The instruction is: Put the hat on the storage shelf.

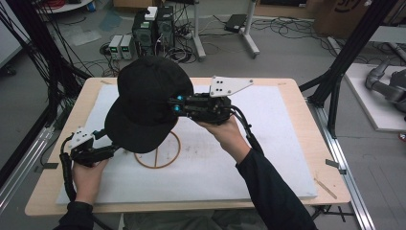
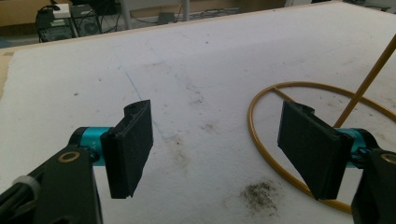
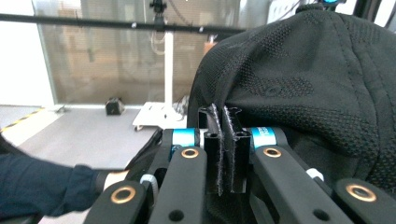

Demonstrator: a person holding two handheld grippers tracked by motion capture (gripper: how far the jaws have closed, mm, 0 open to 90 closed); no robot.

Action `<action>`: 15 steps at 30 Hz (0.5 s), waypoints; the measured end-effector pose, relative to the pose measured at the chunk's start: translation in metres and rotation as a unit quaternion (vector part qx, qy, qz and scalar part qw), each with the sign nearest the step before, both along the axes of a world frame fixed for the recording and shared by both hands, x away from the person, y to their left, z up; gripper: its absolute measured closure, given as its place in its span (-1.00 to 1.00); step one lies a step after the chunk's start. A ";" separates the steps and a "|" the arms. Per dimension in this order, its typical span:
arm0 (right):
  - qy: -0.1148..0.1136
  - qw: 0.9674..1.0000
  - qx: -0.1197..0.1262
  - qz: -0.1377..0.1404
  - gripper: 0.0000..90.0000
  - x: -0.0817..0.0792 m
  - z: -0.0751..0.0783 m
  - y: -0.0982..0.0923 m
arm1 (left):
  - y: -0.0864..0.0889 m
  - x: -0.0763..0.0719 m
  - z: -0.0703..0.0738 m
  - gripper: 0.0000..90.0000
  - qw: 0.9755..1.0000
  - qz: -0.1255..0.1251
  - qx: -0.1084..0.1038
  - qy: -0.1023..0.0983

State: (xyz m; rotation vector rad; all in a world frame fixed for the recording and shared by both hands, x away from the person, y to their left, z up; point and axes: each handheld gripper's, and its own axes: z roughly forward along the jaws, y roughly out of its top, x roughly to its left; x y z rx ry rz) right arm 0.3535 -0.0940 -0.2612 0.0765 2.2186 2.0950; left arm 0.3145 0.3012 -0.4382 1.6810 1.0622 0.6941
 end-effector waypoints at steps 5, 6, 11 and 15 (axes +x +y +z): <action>0.004 0.999 -0.036 0.009 0.95 0.001 -0.008 0.009 | 0.001 0.000 -0.001 -0.41 1.000 -0.001 0.001 0.001; 0.007 0.999 -0.039 0.009 0.94 0.000 -0.009 0.010 | 0.002 0.000 -0.001 -0.41 1.000 -0.002 0.001 0.002; 0.009 0.998 -0.058 0.009 0.90 0.000 -0.014 0.013 | 0.003 0.001 -0.002 -0.41 1.000 -0.002 0.001 0.006; 0.010 0.998 -0.063 0.007 0.87 -0.002 -0.018 0.013 | 0.003 0.001 -0.002 -0.41 1.000 0.000 -0.002 0.006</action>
